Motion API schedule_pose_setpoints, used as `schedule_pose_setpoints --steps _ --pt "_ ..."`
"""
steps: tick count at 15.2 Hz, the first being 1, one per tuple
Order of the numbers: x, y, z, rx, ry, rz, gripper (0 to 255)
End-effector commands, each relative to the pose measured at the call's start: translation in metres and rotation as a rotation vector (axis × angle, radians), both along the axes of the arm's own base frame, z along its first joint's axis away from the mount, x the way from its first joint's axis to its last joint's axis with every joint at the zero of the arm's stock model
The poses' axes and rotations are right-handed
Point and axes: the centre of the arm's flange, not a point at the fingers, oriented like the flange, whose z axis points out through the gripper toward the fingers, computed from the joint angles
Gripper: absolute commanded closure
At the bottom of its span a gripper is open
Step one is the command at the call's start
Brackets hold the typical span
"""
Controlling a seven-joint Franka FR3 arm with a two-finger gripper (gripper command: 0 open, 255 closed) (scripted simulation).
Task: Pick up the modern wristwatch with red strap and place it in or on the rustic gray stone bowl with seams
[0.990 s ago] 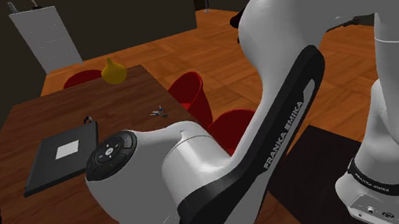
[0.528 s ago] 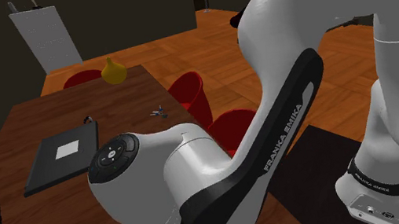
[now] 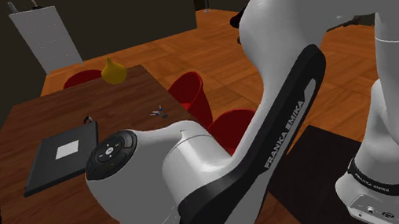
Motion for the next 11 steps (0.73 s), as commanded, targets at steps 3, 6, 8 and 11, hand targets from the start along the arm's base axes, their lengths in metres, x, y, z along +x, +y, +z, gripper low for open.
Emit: schedule_pose_setpoints --steps 3,6,8,11 --pt "0.0 0.002 0.044 0.0 0.0 0.0 0" --pt "0.0 0.002 0.044 0.0 0.0 0.0 0" --pt "0.0 0.002 0.044 0.0 0.0 0.0 0" --pt "0.0 0.002 0.044 0.0 0.0 0.0 0"
